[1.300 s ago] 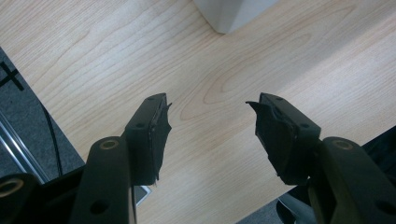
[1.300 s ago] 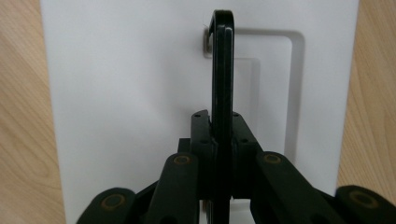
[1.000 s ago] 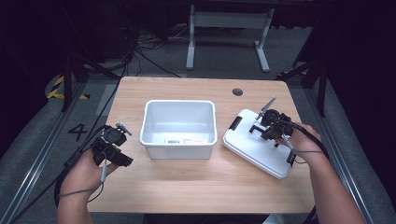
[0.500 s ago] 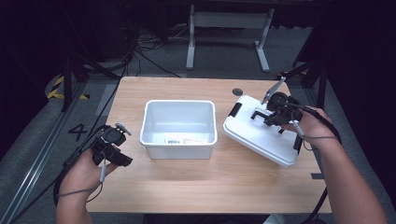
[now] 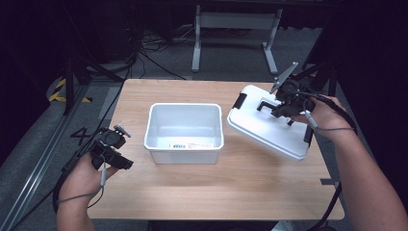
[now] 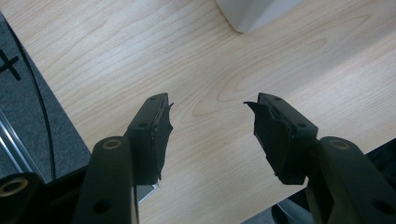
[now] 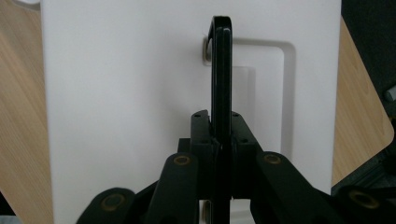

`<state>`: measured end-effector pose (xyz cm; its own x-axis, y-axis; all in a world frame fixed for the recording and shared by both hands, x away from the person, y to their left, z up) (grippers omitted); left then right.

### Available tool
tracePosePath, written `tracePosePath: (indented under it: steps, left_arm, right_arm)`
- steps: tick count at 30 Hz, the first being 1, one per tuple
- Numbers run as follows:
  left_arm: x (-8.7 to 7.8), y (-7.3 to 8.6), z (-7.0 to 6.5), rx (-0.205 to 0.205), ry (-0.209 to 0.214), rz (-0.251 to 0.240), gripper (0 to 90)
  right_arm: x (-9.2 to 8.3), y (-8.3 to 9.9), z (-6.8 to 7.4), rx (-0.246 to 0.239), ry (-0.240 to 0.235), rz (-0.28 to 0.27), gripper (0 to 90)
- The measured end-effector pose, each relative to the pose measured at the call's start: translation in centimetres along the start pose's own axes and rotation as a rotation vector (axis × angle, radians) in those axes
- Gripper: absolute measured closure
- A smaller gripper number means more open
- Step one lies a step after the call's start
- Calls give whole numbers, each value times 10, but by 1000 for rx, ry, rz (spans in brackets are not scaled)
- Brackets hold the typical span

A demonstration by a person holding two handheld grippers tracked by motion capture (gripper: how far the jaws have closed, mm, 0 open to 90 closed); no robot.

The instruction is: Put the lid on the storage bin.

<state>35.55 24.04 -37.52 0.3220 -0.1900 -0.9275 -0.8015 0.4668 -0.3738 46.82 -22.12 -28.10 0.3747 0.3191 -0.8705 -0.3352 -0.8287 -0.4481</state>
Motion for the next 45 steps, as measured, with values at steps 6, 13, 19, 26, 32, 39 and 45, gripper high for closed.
tracePosePath:
  steps: [6,13,19,26,32,39,45]
  left_arm:
    - [-3,-1,0,11,5,-13,455]
    - [-10,2,3,6,-2,-45,454]
    - [-9,4,2,11,-5,-39,453]
    - [-13,12,5,-2,-11,-47,441]
    - [-17,20,5,-17,-17,-53,434]
    - [-19,28,6,-30,-19,-49,430]
    - [-21,30,6,-29,-25,-51,429]
  right_arm:
    - [-7,-13,0,-37,-6,-13,836]
    - [-7,-36,5,-90,-23,-31,836]
    - [-3,-59,9,-134,-35,-56,836]
    - [9,-92,24,-206,-54,-54,836]
    - [19,-121,41,-258,-88,-76,836]
    - [33,-148,57,-302,-119,-97,836]
    - [48,-169,71,-334,-148,-107,836]
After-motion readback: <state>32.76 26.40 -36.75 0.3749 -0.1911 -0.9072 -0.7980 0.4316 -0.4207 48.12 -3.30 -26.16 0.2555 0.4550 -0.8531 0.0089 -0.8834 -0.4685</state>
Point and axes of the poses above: each handheld gripper's, and its own axes: x roughly forward along the jaws, y roughly out of its underside, z roughly to its left, the point moved 4 cm from there along x, roughly forward along the jaws, and after that the axes turned 8 degrees about -z, right-handed, at the moved point
